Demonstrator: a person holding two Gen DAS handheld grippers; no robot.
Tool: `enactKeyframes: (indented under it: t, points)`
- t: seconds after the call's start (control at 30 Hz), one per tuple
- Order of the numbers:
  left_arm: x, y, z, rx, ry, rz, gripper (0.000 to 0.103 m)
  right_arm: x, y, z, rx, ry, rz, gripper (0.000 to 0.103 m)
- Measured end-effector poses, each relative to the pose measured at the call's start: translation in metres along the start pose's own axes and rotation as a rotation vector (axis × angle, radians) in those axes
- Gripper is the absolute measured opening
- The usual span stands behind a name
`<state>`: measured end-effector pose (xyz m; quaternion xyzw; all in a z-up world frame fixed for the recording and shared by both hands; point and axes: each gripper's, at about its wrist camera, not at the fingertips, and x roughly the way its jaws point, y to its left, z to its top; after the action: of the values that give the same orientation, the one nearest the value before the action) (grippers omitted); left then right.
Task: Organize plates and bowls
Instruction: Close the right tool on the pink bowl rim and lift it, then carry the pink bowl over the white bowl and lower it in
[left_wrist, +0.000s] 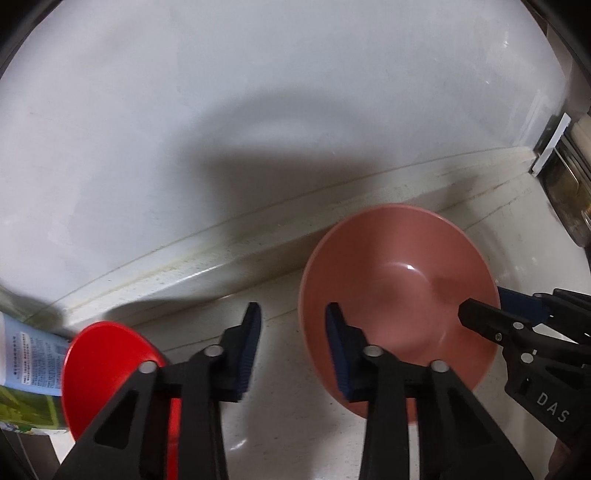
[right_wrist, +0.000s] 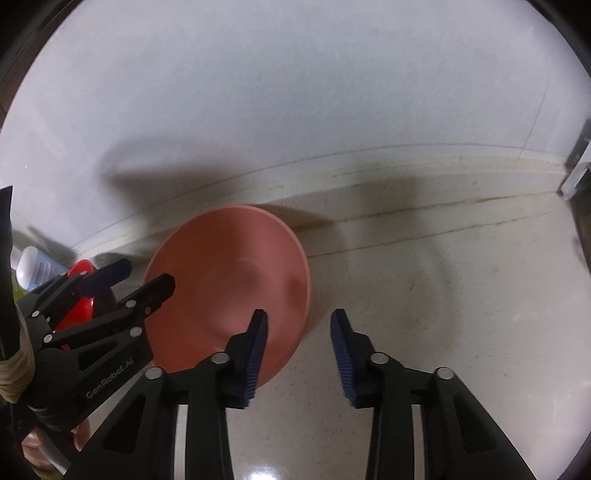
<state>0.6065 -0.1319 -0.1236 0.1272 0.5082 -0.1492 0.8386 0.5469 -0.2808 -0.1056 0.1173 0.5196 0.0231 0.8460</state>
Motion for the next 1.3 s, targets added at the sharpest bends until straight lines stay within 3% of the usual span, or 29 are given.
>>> enactKeyframes:
  t: [0.13, 0.17, 0.37, 0.67, 0.87, 1.3]
  points:
    - [0.004, -0.003, -0.001, -0.001, 0.019, -0.02, 0.011, 0.004, -0.001, -0.001, -0.005, 0.009, 0.01, 0.019]
    - [0.005, -0.004, -0.001, -0.004, 0.025, -0.028, 0.01, 0.004, -0.001, -0.001, -0.003, 0.01, 0.012, 0.018]
    - [-0.003, -0.009, -0.001, -0.011, 0.02, -0.027, 0.009, 0.003, -0.002, 0.0, 0.009, 0.004, 0.011, 0.016]
    - [-0.064, -0.02, -0.023, 0.002, -0.019, -0.04, 0.01, -0.037, 0.001, -0.015, -0.002, -0.029, 0.019, 0.015]
    - [-0.114, -0.02, -0.047, 0.002, -0.052, -0.07, 0.01, -0.077, 0.007, -0.039, -0.019, -0.054, 0.016, 0.015]
    - [-0.177, -0.054, -0.108, 0.023, -0.089, -0.185, 0.011, -0.154, 0.014, -0.113, -0.041, -0.124, -0.032, 0.015]
